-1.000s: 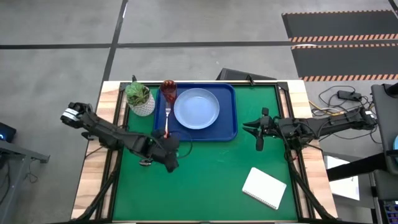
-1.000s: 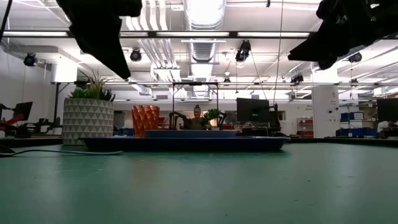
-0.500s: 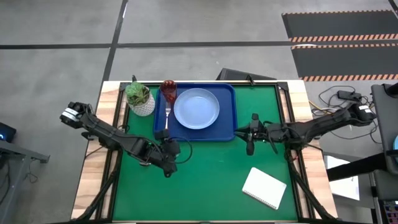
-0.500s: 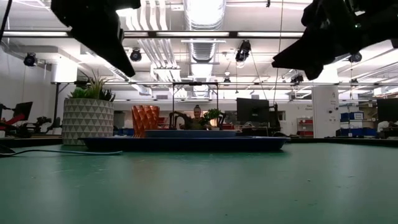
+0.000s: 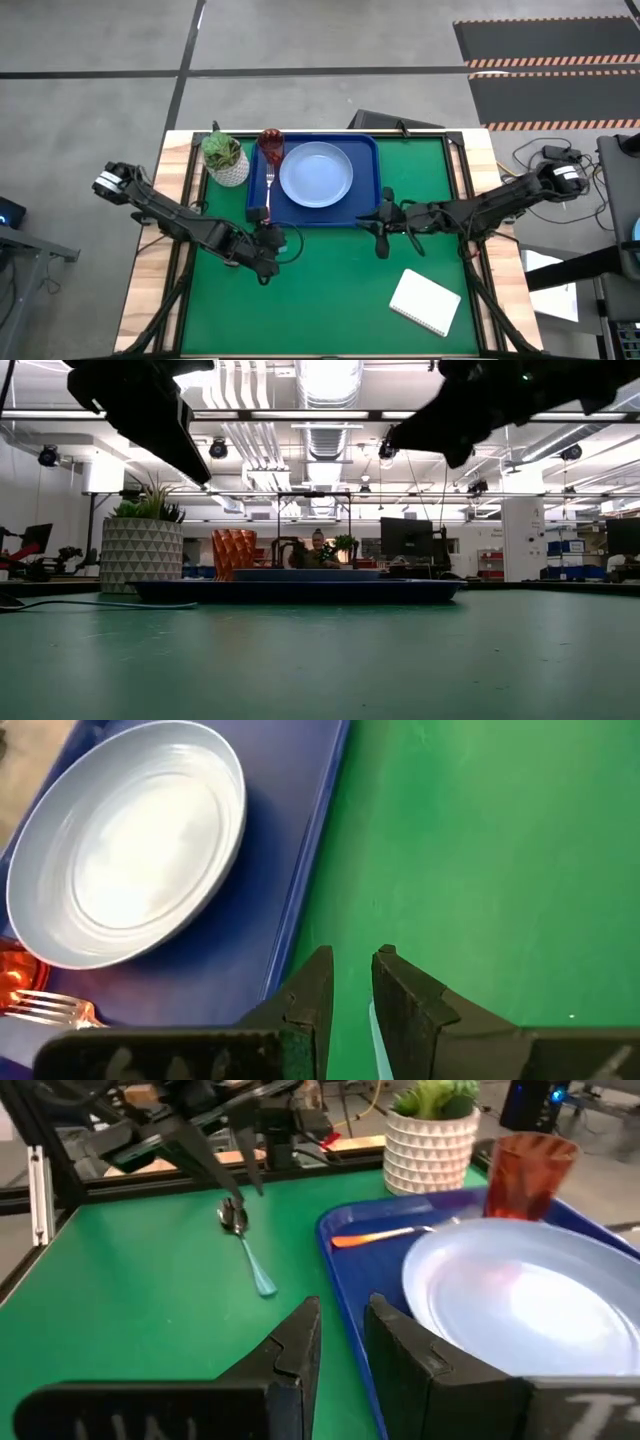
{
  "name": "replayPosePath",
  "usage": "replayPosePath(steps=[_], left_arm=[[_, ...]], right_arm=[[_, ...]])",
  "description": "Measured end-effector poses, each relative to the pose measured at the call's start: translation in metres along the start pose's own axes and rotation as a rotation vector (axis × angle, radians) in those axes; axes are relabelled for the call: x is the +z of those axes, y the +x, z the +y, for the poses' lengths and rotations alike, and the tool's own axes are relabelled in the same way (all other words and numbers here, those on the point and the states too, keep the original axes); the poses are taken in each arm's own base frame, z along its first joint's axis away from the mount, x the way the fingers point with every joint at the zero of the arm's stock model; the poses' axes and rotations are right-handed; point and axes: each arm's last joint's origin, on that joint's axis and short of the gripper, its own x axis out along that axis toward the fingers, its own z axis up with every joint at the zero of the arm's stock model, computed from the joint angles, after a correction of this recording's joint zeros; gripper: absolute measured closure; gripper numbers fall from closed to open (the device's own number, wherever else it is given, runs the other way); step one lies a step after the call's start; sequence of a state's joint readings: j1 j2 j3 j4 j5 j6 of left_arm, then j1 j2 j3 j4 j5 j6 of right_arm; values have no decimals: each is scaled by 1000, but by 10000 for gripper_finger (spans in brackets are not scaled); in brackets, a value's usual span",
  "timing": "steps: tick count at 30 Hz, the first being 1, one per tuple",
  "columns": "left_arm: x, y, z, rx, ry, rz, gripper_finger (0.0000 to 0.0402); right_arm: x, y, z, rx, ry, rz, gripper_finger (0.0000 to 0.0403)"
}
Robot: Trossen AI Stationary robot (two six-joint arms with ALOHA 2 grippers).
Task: Pick and place plate/cup/fork/spoon on tray
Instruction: Put the spoon on the blue tray to the right of the plate
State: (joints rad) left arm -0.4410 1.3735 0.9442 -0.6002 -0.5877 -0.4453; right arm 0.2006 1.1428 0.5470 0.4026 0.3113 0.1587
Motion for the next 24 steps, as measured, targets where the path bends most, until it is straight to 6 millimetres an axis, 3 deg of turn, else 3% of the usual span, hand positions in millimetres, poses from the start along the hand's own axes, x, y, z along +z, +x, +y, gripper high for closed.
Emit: replayPosePath(steps=[12, 24], left_arm=[[-12, -24, 18, 22, 8, -107, 347], [0, -69, 51, 97, 117, -344, 347]], right_arm=[[22, 49, 21, 31, -88, 15, 335], [44, 101, 43, 75, -164, 68, 335]])
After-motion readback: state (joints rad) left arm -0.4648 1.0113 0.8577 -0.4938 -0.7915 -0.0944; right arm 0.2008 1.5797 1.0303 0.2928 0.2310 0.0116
